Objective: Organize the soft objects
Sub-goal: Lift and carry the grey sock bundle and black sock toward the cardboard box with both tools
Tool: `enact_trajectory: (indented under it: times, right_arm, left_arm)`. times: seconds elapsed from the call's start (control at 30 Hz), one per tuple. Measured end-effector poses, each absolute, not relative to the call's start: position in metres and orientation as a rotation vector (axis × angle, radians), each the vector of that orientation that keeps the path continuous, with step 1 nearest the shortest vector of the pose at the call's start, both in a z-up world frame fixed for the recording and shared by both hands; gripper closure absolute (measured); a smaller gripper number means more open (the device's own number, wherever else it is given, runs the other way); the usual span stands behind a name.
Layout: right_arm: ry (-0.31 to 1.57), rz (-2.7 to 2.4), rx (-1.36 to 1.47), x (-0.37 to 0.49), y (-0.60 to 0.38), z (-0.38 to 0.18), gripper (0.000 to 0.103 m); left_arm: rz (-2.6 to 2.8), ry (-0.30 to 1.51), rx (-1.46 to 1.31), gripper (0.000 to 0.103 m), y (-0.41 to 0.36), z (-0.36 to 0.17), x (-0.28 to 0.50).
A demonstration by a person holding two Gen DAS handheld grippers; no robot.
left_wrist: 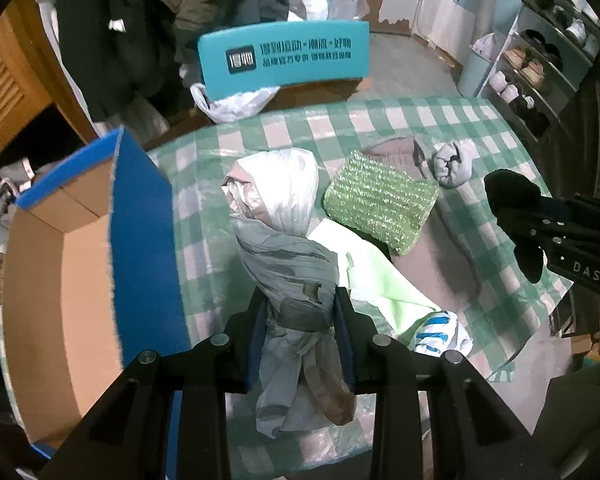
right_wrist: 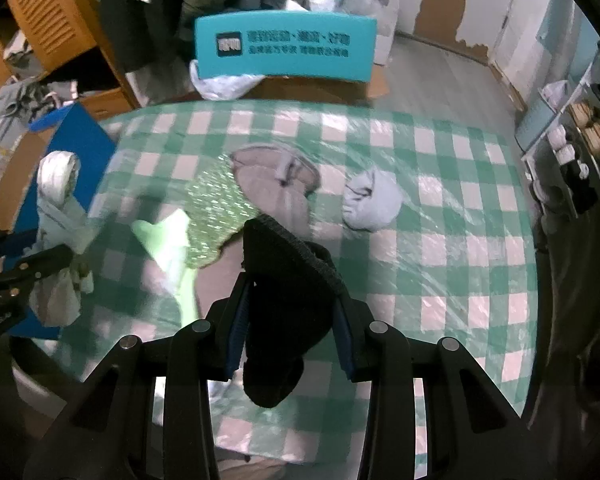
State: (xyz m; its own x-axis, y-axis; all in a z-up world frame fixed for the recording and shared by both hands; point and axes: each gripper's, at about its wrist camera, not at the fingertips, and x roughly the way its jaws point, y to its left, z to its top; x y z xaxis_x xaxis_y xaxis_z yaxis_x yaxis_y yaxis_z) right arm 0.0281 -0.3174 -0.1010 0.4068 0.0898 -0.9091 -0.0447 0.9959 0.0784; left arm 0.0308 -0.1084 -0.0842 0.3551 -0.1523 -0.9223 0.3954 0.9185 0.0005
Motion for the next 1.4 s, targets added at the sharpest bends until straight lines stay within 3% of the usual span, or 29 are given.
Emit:
enact_trajectory:
  times: [0.77,1.4]
  right_arm:
    - [1.069,0.27,-0.01,0.026,-0.226,-0.044,0.066]
    - [1.042,0.407,-0.07,0.05,-0.124,-0.02,0.066]
  left_arm:
    - [-0.275,1.027,0.244,0.071,-0.062,-0.026,0.006]
    - [-0.153,0.989,0.178,0.071,0.019,-0.01,0.008]
